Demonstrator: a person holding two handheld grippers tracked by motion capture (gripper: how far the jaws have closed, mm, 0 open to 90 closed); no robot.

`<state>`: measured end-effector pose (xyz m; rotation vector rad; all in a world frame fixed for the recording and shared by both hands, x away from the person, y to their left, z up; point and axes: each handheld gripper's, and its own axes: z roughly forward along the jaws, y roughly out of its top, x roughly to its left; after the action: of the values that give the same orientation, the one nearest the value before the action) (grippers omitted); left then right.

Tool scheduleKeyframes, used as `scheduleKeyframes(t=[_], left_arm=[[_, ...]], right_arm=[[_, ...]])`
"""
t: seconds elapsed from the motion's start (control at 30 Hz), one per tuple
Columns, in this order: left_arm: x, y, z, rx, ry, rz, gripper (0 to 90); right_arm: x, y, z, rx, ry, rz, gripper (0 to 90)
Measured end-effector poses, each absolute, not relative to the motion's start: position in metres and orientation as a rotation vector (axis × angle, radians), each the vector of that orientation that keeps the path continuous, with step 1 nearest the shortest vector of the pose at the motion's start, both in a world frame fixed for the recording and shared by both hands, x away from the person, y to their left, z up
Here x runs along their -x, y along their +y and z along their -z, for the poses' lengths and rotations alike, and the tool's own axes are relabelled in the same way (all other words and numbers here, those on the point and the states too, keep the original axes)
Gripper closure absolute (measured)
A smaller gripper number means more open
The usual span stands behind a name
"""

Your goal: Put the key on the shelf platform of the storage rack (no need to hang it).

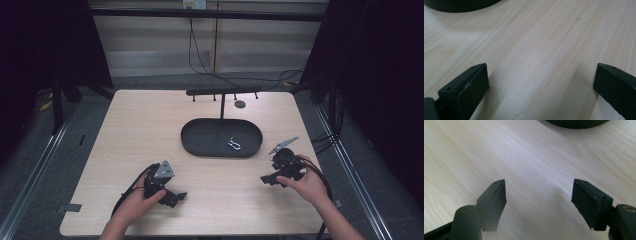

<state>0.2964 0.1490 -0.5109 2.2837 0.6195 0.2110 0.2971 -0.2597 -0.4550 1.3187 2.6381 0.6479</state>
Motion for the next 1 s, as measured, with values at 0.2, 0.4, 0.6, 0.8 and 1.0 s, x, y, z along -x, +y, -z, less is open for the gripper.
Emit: scheduleKeyframes(t=[0.2,0.4,0.6,0.8,1.0], left_arm=[[-0.296,0.149,0.511,-2.285,0.621,-0.213,0.0],[-0.296,0.149,0.511,-2.287,0.618,-0.213,0.0],[-0.296,0.149,0.511,-2.285,0.621,-0.213,0.0],[-0.296,0.149,0.511,-2.284,0.621,-0.213,0.0],[-0.296,0.149,0.511,-2.284,0.620,-0.213,0.0]], right_arm=[[-0.292,-0.268,0.460,-1.338,2.633,-0.636,27.6],[-0.288,-0.274,0.465,-1.347,2.629,-0.632,27.7],[-0.285,-0.279,0.468,-1.359,2.623,-0.637,27.7],[-0.283,-0.282,0.472,-1.352,2.638,-0.627,27.8],[-0.280,-0.285,0.476,-1.350,2.646,-0.615,28.1]])
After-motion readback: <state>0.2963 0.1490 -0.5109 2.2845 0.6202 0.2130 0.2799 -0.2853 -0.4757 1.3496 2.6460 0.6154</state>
